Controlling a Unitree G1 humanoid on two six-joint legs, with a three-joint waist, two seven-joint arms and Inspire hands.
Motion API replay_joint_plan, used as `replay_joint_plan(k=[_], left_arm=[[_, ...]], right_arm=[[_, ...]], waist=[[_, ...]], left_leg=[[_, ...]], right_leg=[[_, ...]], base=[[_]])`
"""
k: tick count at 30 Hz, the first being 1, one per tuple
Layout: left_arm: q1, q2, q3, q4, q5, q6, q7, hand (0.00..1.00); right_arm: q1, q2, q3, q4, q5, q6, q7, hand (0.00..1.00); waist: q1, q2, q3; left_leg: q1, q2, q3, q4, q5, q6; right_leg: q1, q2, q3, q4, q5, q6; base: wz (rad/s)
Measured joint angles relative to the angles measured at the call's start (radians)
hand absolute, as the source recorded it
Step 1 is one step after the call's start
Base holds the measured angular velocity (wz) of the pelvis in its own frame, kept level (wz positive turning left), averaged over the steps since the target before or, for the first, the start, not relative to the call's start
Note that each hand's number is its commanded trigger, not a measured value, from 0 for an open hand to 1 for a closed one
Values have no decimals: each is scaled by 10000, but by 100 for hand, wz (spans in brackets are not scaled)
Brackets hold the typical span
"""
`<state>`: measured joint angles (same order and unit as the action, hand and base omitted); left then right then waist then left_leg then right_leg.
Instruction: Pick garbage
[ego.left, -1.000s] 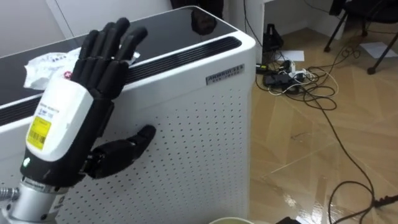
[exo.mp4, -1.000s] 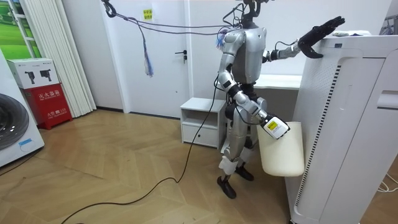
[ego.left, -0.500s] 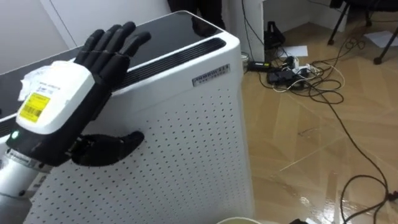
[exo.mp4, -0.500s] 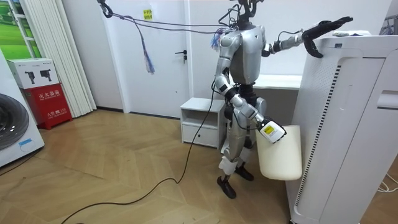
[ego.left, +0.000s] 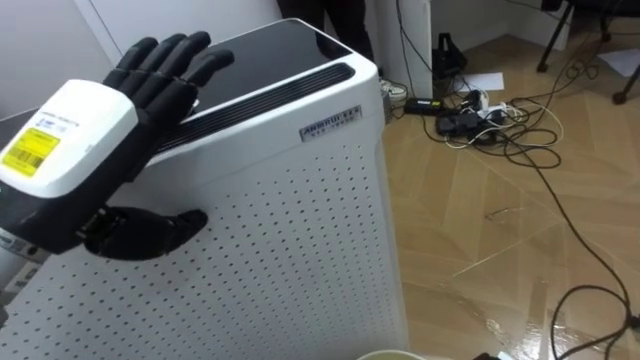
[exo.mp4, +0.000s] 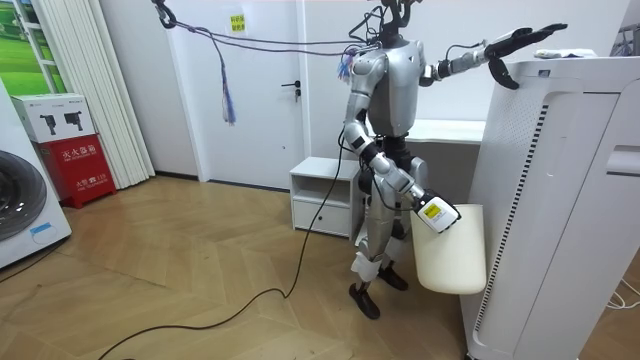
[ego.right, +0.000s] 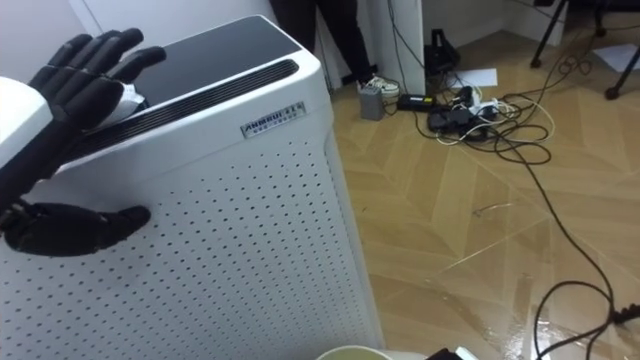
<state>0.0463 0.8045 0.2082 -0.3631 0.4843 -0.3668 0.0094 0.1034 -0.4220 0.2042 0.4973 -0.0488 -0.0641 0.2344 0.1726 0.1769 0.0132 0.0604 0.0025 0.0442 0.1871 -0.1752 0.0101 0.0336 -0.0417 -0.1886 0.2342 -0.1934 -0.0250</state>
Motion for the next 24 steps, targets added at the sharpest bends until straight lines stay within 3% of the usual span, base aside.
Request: replay_joint_plan(k=[8,24], left_arm=[[12,64,491,-781,622,-103,470,0],[57,49,490,60,658,-132,566,0]], right_arm=[[395,116,-427,0,25,0,-357,100],[593,164,-404,-19,-9,127,-342,100]], waist=[[556,-6,-2],[405,-50,-58]], left_leg=[[-55,5,-29,6,2,-3],[247,13,43,2,13,-21]], right_leg=[[-6,1,-165,-154,18,-22],[273,-9,-68,23,1,-42]], base=[[3],[-1]])
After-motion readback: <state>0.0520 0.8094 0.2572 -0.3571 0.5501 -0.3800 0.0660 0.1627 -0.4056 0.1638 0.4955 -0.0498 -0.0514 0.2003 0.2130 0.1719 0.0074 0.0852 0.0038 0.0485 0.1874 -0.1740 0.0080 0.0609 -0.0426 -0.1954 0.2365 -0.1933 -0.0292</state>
